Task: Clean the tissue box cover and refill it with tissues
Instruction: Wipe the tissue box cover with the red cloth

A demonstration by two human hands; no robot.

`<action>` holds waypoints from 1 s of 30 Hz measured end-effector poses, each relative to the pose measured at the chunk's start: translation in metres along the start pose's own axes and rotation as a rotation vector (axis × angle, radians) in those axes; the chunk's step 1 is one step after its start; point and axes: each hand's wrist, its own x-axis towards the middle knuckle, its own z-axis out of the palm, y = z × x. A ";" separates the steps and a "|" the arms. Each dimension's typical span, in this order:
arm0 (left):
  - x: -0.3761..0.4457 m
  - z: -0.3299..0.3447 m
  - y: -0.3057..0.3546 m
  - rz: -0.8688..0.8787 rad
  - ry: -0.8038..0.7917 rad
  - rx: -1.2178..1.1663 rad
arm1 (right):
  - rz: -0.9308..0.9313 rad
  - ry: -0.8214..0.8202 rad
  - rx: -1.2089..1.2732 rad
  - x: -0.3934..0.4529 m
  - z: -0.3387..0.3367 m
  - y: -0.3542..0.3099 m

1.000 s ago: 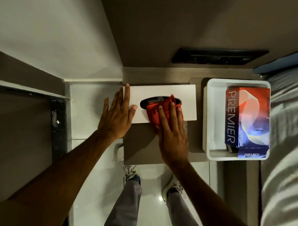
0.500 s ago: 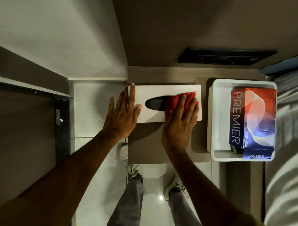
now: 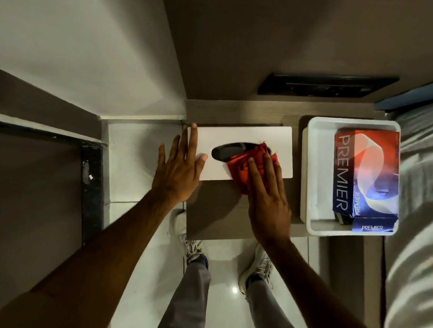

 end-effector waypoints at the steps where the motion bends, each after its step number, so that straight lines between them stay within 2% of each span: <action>1: 0.000 0.000 0.000 0.001 0.001 0.003 | -0.006 -0.013 0.011 0.001 -0.002 0.003; 7: 0.000 0.005 -0.003 0.022 0.023 -0.042 | 0.168 0.093 0.189 0.017 -0.022 0.022; 12: 0.002 0.007 -0.006 0.034 0.035 -0.055 | 0.245 0.113 0.170 0.057 -0.017 0.000; 14: 0.002 0.006 -0.005 0.031 0.029 -0.064 | 0.194 0.102 0.132 0.067 -0.011 -0.019; 18: 0.001 0.005 -0.005 0.033 0.016 -0.071 | -0.023 0.058 -0.005 0.084 -0.008 -0.023; 23: 0.002 0.006 -0.005 0.025 0.006 -0.085 | 0.194 0.131 0.072 0.090 0.002 -0.045; 24: 0.002 0.005 -0.005 0.025 0.005 -0.093 | 0.167 0.116 0.061 0.090 0.007 -0.056; 28: 0.000 0.001 -0.005 0.024 0.000 -0.121 | -0.183 0.002 -0.069 0.097 0.004 -0.049; 30: 0.000 0.001 -0.004 0.019 -0.008 -0.111 | -0.117 0.026 -0.040 0.099 0.000 -0.040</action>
